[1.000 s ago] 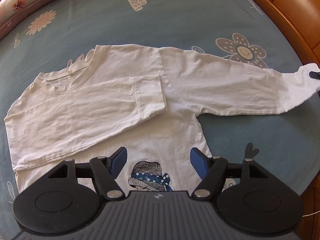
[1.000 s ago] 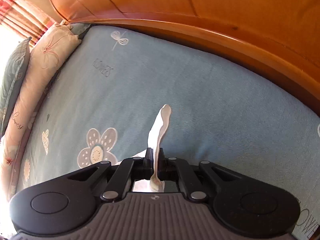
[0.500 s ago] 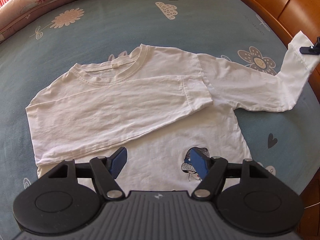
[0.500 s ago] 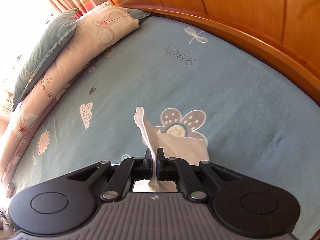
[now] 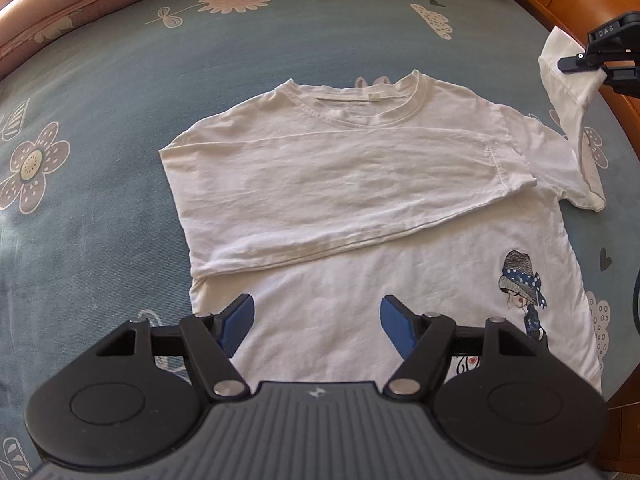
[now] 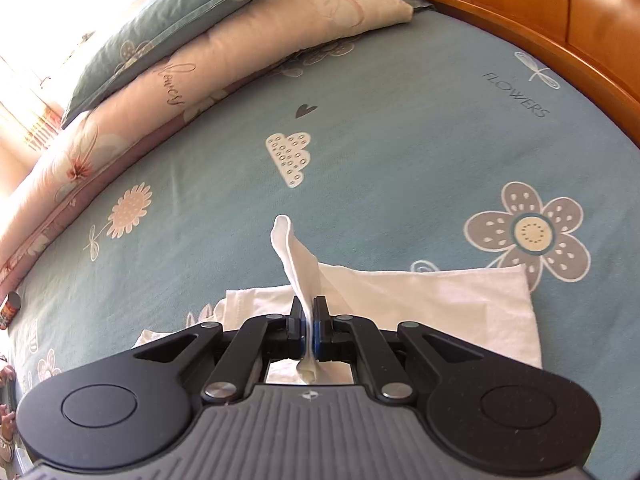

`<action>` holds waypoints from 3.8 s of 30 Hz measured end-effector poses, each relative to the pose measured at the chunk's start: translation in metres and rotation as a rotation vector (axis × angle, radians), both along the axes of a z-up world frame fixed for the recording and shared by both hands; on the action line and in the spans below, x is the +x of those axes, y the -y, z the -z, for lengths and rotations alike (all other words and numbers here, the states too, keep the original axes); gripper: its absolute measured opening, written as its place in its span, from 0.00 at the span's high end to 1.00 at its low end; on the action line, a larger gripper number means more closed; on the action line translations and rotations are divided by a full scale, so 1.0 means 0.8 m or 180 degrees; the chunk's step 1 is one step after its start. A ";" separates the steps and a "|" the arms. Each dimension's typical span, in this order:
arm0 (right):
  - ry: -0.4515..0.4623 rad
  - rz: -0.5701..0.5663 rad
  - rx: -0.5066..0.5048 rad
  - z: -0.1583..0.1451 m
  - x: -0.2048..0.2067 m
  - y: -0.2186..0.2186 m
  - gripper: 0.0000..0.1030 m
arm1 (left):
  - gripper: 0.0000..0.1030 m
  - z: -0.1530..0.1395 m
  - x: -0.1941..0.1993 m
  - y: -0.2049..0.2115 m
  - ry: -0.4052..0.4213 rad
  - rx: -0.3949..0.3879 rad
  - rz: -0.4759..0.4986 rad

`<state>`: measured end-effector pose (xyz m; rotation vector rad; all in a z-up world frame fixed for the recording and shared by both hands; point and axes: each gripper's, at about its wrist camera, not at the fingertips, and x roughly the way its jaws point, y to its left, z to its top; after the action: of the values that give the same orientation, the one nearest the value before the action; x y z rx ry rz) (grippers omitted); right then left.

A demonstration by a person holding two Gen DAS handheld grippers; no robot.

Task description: Fold clothes

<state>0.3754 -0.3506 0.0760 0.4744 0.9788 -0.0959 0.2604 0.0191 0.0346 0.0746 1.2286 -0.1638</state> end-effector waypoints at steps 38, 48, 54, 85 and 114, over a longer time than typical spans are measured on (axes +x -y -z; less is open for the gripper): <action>-0.0351 -0.1420 -0.0032 0.088 0.048 -0.341 0.96 | 0.31 0.039 -0.009 -0.114 -0.0231 -0.0004 -0.0531; -0.0326 -0.1183 0.0180 0.066 0.048 -0.300 0.96 | 0.31 0.040 -0.005 -0.121 -0.0169 0.0050 -0.0437; -0.0045 -0.0596 0.0168 -0.012 0.006 -0.164 0.96 | 0.31 0.039 0.015 -0.073 0.0106 0.0137 0.0234; -0.0439 -0.0450 0.1752 0.202 -0.052 -0.134 0.54 | 0.31 0.124 0.021 0.059 0.1346 -0.0043 0.0672; 0.0987 -0.0460 0.0846 0.033 -0.063 -0.038 0.87 | 0.31 0.112 0.034 0.087 0.1523 -0.0213 0.0880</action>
<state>0.3246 -0.3200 0.0494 0.6390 0.7197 0.2352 0.2874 -0.0503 -0.0551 0.2132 0.7305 -0.4034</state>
